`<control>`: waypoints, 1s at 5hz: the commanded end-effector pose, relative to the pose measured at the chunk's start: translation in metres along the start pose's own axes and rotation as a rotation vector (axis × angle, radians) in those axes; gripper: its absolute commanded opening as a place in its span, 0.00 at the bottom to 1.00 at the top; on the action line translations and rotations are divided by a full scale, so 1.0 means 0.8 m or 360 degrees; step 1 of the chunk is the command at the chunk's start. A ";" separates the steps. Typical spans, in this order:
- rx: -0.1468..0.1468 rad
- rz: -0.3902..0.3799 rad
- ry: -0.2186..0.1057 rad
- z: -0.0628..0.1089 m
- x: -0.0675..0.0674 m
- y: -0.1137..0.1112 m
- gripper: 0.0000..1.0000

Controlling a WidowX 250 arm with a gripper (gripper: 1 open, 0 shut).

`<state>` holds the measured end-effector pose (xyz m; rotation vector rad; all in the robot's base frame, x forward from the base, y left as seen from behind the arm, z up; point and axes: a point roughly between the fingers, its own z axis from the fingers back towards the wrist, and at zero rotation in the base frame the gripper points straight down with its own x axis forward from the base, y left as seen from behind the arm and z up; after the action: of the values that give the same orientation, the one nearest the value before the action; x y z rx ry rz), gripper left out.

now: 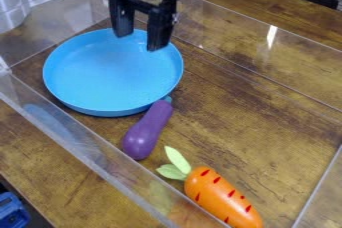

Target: Remove the purple eggplant from the blue tray and put it on the table

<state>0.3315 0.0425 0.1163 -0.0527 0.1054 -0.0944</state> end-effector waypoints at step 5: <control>-0.0072 0.0294 -0.0113 -0.017 -0.016 0.000 1.00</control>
<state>0.3143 0.0413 0.0784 -0.1007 0.1359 0.0912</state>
